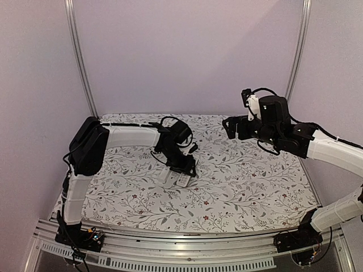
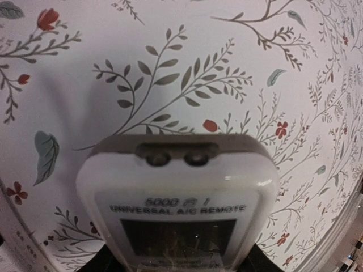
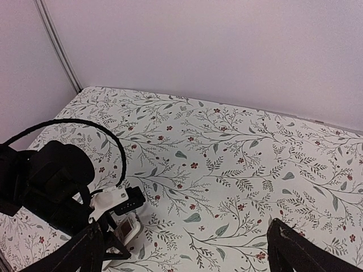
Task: Load the batteries into the remote control
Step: Place the remote control at the center of the board.
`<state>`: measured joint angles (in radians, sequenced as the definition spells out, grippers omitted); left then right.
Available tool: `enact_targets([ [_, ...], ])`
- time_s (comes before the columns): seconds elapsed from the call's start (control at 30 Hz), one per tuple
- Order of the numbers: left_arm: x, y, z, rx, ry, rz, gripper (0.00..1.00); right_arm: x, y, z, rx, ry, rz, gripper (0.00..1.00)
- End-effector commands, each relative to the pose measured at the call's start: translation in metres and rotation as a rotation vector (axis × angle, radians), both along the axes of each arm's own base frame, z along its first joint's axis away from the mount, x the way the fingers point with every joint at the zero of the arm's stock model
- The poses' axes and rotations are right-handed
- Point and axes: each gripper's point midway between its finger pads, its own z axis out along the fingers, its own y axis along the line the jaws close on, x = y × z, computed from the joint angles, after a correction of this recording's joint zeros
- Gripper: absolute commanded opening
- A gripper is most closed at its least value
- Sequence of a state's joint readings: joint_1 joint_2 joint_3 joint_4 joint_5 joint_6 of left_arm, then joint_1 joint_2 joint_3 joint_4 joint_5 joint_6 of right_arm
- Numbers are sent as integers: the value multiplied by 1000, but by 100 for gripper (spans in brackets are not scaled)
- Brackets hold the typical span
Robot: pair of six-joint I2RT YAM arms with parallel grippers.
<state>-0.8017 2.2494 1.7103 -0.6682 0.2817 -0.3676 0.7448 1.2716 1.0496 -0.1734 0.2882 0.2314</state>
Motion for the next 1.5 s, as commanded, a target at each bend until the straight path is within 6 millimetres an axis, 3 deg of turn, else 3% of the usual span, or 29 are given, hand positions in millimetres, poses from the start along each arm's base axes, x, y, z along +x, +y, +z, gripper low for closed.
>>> enact_targets([
  [0.0,-1,18,-35,73,50,27,38,3,5,9,-3,-14,17,99],
  [0.27,10,18,-28,33,11,72,48,4,9,7,-14,-1,32,99],
  [0.37,12,16,-22,19,-1,77,60,3,8,10,-12,-6,30,99],
  [0.67,19,15,1,-18,-63,104,65,2,8,10,-14,-4,38,99],
  [0.8,22,9,35,-92,-117,116,65,2,6,9,-29,-9,35,99],
  [0.9,27,6,87,-211,-224,113,65,11,-9,-1,-53,2,6,99],
  [0.97,28,14,120,-281,-313,126,65,18,-24,-11,-30,27,0,99],
  [1.07,41,45,162,-338,-461,207,66,29,-64,-19,71,36,-49,99],
  [1.13,52,80,172,-328,-533,300,67,32,-99,-27,143,39,-110,99],
  [1.27,67,167,162,-219,-630,523,67,23,-183,-43,288,39,-289,99],
  [1.37,63,234,160,-157,-708,690,69,8,-228,-77,350,82,-419,99],
  [1.47,52,286,171,-106,-858,838,72,-4,-241,-93,373,72,-479,99],
])
